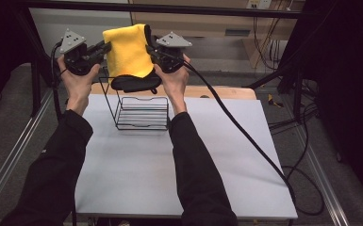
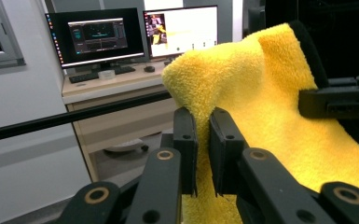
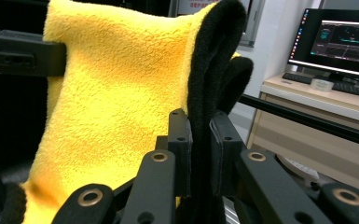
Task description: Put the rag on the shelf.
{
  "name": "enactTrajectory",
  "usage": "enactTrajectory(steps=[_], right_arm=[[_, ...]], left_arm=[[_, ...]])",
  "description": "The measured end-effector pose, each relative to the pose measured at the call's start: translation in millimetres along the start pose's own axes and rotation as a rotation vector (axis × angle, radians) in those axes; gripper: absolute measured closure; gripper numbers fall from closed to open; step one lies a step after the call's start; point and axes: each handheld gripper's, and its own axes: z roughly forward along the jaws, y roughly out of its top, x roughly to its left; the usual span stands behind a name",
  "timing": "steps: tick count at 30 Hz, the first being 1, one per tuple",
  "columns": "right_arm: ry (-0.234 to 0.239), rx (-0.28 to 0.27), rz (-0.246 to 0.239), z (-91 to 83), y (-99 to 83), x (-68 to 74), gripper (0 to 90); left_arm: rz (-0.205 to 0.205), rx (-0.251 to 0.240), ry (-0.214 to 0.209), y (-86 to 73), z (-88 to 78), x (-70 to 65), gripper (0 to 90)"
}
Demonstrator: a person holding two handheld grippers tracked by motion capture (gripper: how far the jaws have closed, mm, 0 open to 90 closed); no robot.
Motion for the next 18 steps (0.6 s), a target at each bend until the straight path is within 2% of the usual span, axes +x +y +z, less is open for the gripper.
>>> enactTrajectory(steps=[2,4,9,14,18], right_arm=[[-0.001,-0.002,0.010,1.0,2.3,-1.8,81.2],[0.003,-0.012,-0.003,2.2,5.2,-1.4,81.2],[0.021,-0.016,-0.015,6.8,7.2,2.7,81.1],[0.061,0.012,-0.040,4.4,-1.0,11.3,81.1],[0.070,0.038,-0.036,-1.7,-7.9,11.1,81.0]], left_arm=[[0.002,-0.004,0.011,1.6,-0.1,1.2,81.7],[0.003,-0.011,0.025,2.0,-1.5,4.4,81.8],[0.023,0.006,0.038,-7.2,-6.4,11.3,81.9],[0.031,0.029,0.001,-19.2,-16.9,12.7,82.0],[0.038,0.004,-0.042,-21.5,-22.3,6.4,82.0]])
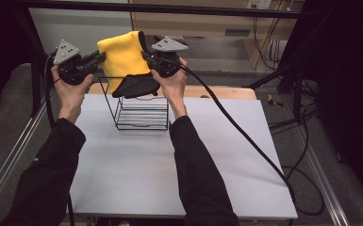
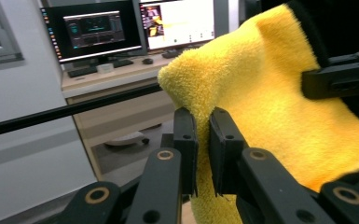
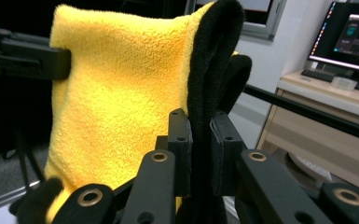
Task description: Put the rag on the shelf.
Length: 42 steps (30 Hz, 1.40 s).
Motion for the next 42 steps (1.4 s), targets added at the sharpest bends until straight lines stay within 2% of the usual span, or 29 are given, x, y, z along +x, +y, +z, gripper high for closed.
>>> enactTrajectory(steps=[2,8,11,15,21,24,26,29,33,35,37,40,42], right_arm=[[0.005,0.005,0.001,-5.3,-3.3,-1.6,81.0],[0.012,0.008,-0.017,-18.9,-8.4,-3.4,80.5],[0.020,0.013,-0.016,-22.6,-10.3,-3.0,80.3],[0.028,0.008,0.005,-21.1,-7.9,-3.1,80.5],[-0.009,-0.046,-0.021,-10.3,15.9,0.7,80.8],[-0.026,-0.076,-0.030,-5.7,30.7,-0.8,80.9],[-0.032,-0.095,-0.058,-4.2,37.5,-2.5,80.9],[-0.030,-0.088,-0.097,-3.6,36.2,-6.9,80.9],[-0.017,-0.053,-0.134,-3.1,23.4,-14.9,81.0],[-0.005,-0.039,-0.148,-3.4,15.8,-18.1,81.0],[0.006,-0.034,-0.151,-3.8,9.6,-20.2,81.0],[0.015,-0.033,-0.161,-5.5,4.7,-20.4,81.0],[0.023,-0.040,-0.164,-7.2,4.5,-17.9,81.0]], left_arm=[[0.004,-0.003,-0.022,1.0,-2.7,-6.5,81.9],[0.051,-0.042,-0.073,0.3,-12.4,-20.9,81.9],[0.067,-0.036,-0.073,-2.1,-15.0,-23.9,81.9],[0.055,-0.033,-0.029,2.7,-12.0,-18.4,82.0],[0.076,-0.067,0.060,33.0,-6.3,-5.1,82.2],[0.073,-0.088,0.082,44.6,-4.2,-0.3,82.3],[0.071,-0.115,0.082,47.2,-4.2,0.1,82.3],[0.095,-0.118,0.067,36.8,-2.6,-5.4,82.3],[0.096,-0.095,0.024,9.6,-0.6,-16.1,82.3],[0.089,-0.084,0.013,1.2,-0.2,-19.2,82.3],[0.082,-0.078,-0.005,-3.9,-0.6,-21.4,82.3],[0.092,-0.080,-0.019,-7.0,-4.2,-25.5,82.3],[0.103,-0.073,-0.010,-8.6,-8.3,-26.6,82.3]])
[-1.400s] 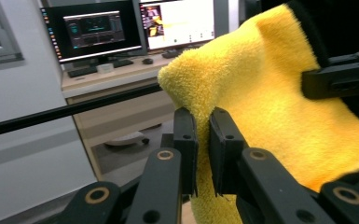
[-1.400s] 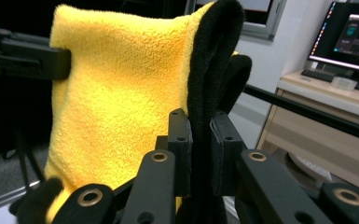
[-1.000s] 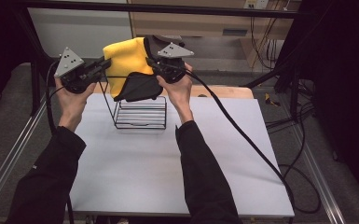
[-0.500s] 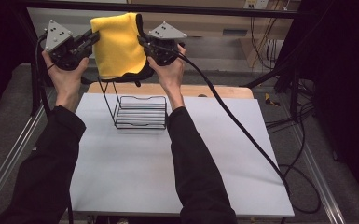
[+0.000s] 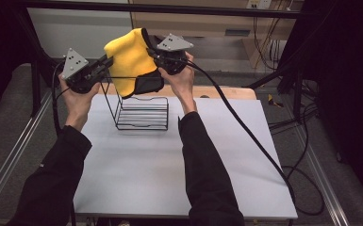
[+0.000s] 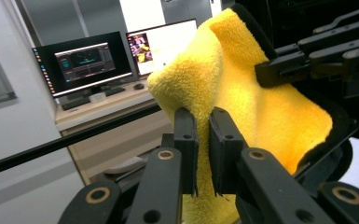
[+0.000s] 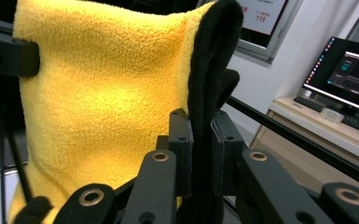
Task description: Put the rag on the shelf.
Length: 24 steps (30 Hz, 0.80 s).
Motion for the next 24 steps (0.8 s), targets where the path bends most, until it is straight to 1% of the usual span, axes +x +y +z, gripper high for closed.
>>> enactTrajectory(steps=[3,5,7,8,10,12,13,15,18,24], right_arm=[[0.017,0.013,-0.001,1.5,0.7,7.1,81.0],[0.036,0.027,-0.011,4.0,-1.8,14.6,81.0],[0.044,0.039,-0.015,5.9,-4.8,20.5,80.9],[0.046,0.038,-0.018,6.5,-6.3,23.4,80.9],[0.044,0.026,-0.008,5.7,-6.7,25.4,80.9],[0.029,0.024,-0.004,4.0,-6.4,25.2,80.9],[0.023,0.022,-0.004,2.5,-6.4,25.1,80.9],[0.015,0.010,-0.005,-2.2,-6.1,25.2,80.7],[0.014,0.005,-0.008,-11.5,-6.3,26.5,80.5],[0.038,-0.003,-0.002,-25.0,-7.5,30.3,77.8]], left_arm=[[-0.012,0.018,0.022,-6.7,-5.5,4.9,82.3],[-0.033,0.045,0.036,-13.1,-8.0,11.1,82.2],[-0.066,0.055,0.031,-17.8,-10.8,15.9,82.2],[-0.063,0.049,0.027,-18.9,-12.3,17.4,82.3],[-0.061,0.042,0.013,-17.8,-15.1,16.1,82.2],[-0.054,0.024,-0.004,-13.3,-17.8,12.5,82.2],[-0.055,0.016,-0.019,-10.2,-19.2,8.8,82.2],[-0.035,0.009,-0.030,-5.6,-20.7,4.8,82.2],[-0.004,0.003,-0.045,-4.4,-25.2,0.0,82.2],[-0.015,-0.018,-0.064,-8.5,-34.2,-2.6,82.2]])
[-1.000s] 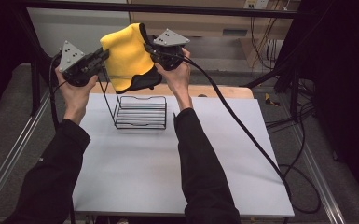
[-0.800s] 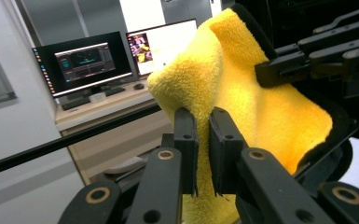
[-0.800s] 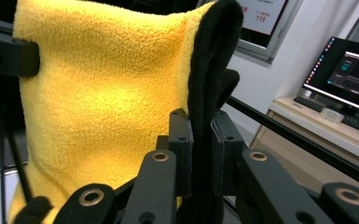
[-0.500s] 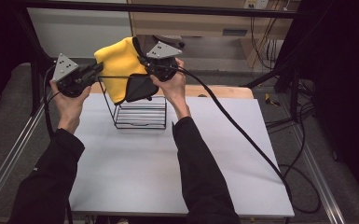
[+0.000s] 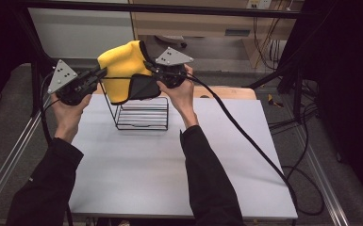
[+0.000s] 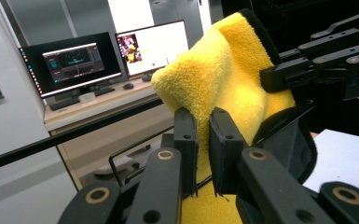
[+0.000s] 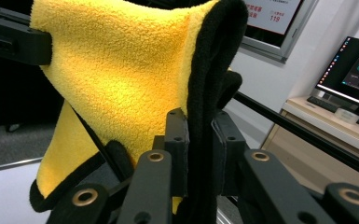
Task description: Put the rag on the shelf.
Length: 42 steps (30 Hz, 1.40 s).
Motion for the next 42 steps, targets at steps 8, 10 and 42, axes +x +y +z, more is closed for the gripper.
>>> enactTrajectory(steps=[8,10,42], right_arm=[[0.012,-0.017,0.076,-12.2,12.1,1.0,57.1],[0.008,-0.029,0.092,-15.9,16.7,2.4,53.5],[0.158,0.092,0.162,-13.1,28.6,9.5,65.1]], left_arm=[[0.010,0.009,0.022,7.0,1.1,0.6,82.5],[0.005,0.008,0.025,7.2,4.2,-0.5,82.7],[0.032,0.000,-0.069,0.2,-14.5,-19.5,83.4]])
